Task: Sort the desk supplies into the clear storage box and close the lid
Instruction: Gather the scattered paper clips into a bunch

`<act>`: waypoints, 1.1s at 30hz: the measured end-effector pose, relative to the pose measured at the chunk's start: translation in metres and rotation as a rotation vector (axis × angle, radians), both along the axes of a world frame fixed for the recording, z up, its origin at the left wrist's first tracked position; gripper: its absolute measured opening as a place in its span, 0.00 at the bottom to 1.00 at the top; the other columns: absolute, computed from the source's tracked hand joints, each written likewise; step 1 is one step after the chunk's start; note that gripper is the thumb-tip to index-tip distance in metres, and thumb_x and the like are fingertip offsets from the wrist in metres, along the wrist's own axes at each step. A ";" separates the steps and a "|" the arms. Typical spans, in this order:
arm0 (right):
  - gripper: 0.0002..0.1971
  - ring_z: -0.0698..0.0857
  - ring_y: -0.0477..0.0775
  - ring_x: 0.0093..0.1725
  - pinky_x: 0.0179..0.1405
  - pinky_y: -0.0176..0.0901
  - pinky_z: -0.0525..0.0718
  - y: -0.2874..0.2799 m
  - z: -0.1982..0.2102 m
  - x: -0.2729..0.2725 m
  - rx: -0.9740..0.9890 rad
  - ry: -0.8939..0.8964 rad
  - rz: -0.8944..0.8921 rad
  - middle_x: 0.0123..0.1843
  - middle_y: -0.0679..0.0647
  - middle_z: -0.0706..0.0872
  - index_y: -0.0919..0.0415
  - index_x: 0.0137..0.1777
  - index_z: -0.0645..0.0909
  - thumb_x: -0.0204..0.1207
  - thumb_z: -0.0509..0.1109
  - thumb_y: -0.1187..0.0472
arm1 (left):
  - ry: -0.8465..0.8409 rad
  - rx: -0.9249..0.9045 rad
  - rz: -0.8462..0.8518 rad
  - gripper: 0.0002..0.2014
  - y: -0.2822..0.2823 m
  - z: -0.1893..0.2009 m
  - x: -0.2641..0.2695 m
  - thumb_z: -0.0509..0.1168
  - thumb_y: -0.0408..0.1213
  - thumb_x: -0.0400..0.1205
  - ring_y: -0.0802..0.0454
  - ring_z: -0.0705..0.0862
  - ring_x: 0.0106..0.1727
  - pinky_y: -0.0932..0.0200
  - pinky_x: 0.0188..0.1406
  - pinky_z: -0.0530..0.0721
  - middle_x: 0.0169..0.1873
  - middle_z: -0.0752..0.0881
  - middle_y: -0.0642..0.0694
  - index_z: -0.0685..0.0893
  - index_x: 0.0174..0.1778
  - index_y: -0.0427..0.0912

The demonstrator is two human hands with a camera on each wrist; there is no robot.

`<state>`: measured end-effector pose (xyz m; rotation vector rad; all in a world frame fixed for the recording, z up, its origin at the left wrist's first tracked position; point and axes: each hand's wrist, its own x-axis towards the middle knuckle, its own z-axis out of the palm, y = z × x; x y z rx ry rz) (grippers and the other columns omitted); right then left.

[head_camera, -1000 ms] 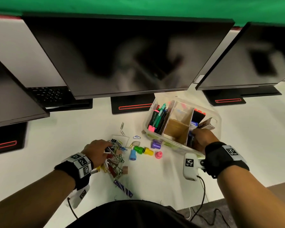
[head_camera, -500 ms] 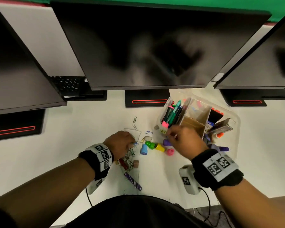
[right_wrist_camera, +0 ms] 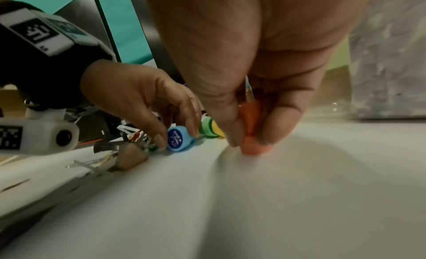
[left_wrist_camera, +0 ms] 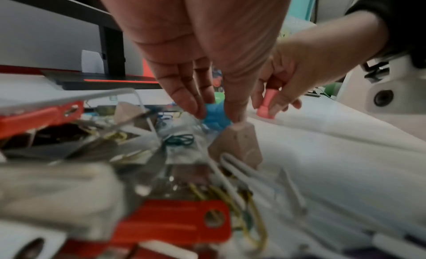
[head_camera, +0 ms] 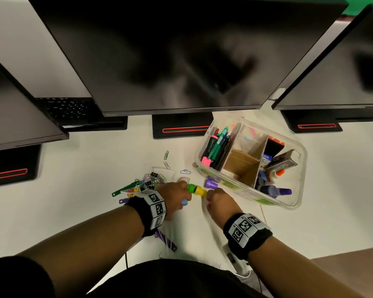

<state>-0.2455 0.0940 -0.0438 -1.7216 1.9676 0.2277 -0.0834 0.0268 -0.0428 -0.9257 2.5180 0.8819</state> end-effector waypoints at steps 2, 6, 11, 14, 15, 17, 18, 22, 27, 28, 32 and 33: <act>0.12 0.83 0.62 0.59 0.56 0.43 0.78 -0.005 0.002 0.003 -0.031 -0.020 -0.039 0.61 0.63 0.82 0.64 0.59 0.79 0.80 0.58 0.64 | -0.019 -0.084 -0.007 0.14 0.000 -0.002 0.002 0.62 0.33 0.80 0.40 0.82 0.56 0.58 0.52 0.79 0.64 0.75 0.43 0.80 0.62 0.42; 0.14 0.84 0.62 0.59 0.54 0.44 0.79 -0.017 0.006 0.007 -0.094 -0.089 -0.055 0.59 0.63 0.85 0.64 0.64 0.73 0.79 0.59 0.66 | 0.010 -0.130 0.054 0.08 -0.004 -0.002 0.000 0.63 0.37 0.78 0.39 0.83 0.52 0.54 0.48 0.78 0.57 0.76 0.43 0.79 0.52 0.42; 0.13 0.85 0.64 0.57 0.53 0.49 0.82 -0.026 -0.001 0.013 -0.036 -0.096 -0.031 0.57 0.64 0.86 0.65 0.62 0.75 0.81 0.57 0.64 | -0.041 -0.083 0.049 0.16 -0.008 -0.005 -0.003 0.61 0.38 0.80 0.40 0.82 0.57 0.53 0.55 0.80 0.62 0.77 0.44 0.75 0.64 0.48; 0.12 0.85 0.63 0.58 0.55 0.46 0.81 -0.024 -0.005 0.011 0.008 -0.092 -0.040 0.59 0.63 0.86 0.65 0.59 0.78 0.81 0.57 0.63 | -0.112 -0.114 -0.047 0.15 -0.005 -0.008 -0.005 0.60 0.37 0.80 0.38 0.83 0.57 0.51 0.55 0.81 0.64 0.75 0.44 0.78 0.63 0.48; 0.12 0.85 0.63 0.58 0.55 0.45 0.80 -0.022 -0.004 0.010 0.014 -0.095 -0.043 0.59 0.63 0.86 0.65 0.59 0.79 0.81 0.58 0.62 | -0.128 -0.118 -0.064 0.14 -0.004 -0.009 -0.005 0.60 0.37 0.80 0.38 0.83 0.56 0.50 0.54 0.82 0.64 0.75 0.45 0.79 0.61 0.48; 0.12 0.84 0.63 0.57 0.52 0.44 0.79 -0.016 0.006 0.008 0.013 -0.111 -0.036 0.58 0.63 0.86 0.64 0.58 0.79 0.82 0.58 0.60 | -0.113 -0.097 -0.046 0.13 -0.004 -0.005 -0.005 0.61 0.37 0.80 0.38 0.83 0.57 0.50 0.55 0.82 0.62 0.77 0.46 0.81 0.59 0.49; 0.12 0.84 0.63 0.57 0.50 0.44 0.78 -0.012 0.013 0.007 0.002 -0.128 -0.026 0.57 0.63 0.86 0.64 0.58 0.78 0.82 0.59 0.60 | -0.084 -0.081 -0.020 0.12 -0.005 0.001 -0.005 0.61 0.37 0.80 0.40 0.83 0.58 0.51 0.56 0.82 0.61 0.78 0.47 0.81 0.58 0.49; 0.09 0.87 0.59 0.45 0.39 0.42 0.78 0.005 0.059 0.001 -0.131 -0.276 -0.008 0.45 0.59 0.89 0.59 0.55 0.79 0.79 0.64 0.58 | 0.125 -0.025 0.073 0.10 -0.015 0.041 -0.007 0.63 0.38 0.78 0.49 0.82 0.53 0.56 0.54 0.80 0.54 0.81 0.49 0.82 0.54 0.49; 0.04 0.88 0.53 0.33 0.36 0.43 0.84 0.011 0.102 -0.034 -0.365 -0.350 -0.252 0.31 0.52 0.90 0.53 0.44 0.78 0.75 0.72 0.58 | 0.449 0.032 0.245 0.07 -0.021 0.090 -0.017 0.67 0.36 0.77 0.68 0.78 0.37 0.80 0.38 0.72 0.47 0.83 0.53 0.85 0.50 0.47; 0.05 0.89 0.52 0.33 0.36 0.40 0.83 0.008 0.105 -0.042 -0.406 -0.360 -0.306 0.30 0.52 0.89 0.54 0.43 0.78 0.75 0.72 0.59 | 0.498 0.048 0.291 0.07 -0.021 0.094 -0.022 0.67 0.36 0.78 0.70 0.78 0.36 0.80 0.36 0.72 0.47 0.83 0.54 0.85 0.50 0.47; 0.05 0.87 0.50 0.33 0.31 0.23 0.77 -0.004 0.100 -0.065 -0.516 -0.374 -0.477 0.31 0.48 0.87 0.56 0.45 0.80 0.73 0.74 0.62 | 0.607 0.057 0.323 0.10 -0.017 0.097 -0.051 0.65 0.36 0.80 0.64 0.82 0.45 0.72 0.47 0.80 0.54 0.86 0.53 0.85 0.56 0.47; 0.05 0.88 0.52 0.35 0.33 0.29 0.80 -0.008 0.098 -0.068 -0.525 -0.387 -0.511 0.32 0.49 0.88 0.57 0.46 0.80 0.73 0.74 0.62 | 0.618 0.060 0.316 0.11 -0.016 0.095 -0.058 0.64 0.35 0.81 0.61 0.83 0.49 0.68 0.52 0.83 0.57 0.86 0.52 0.85 0.58 0.47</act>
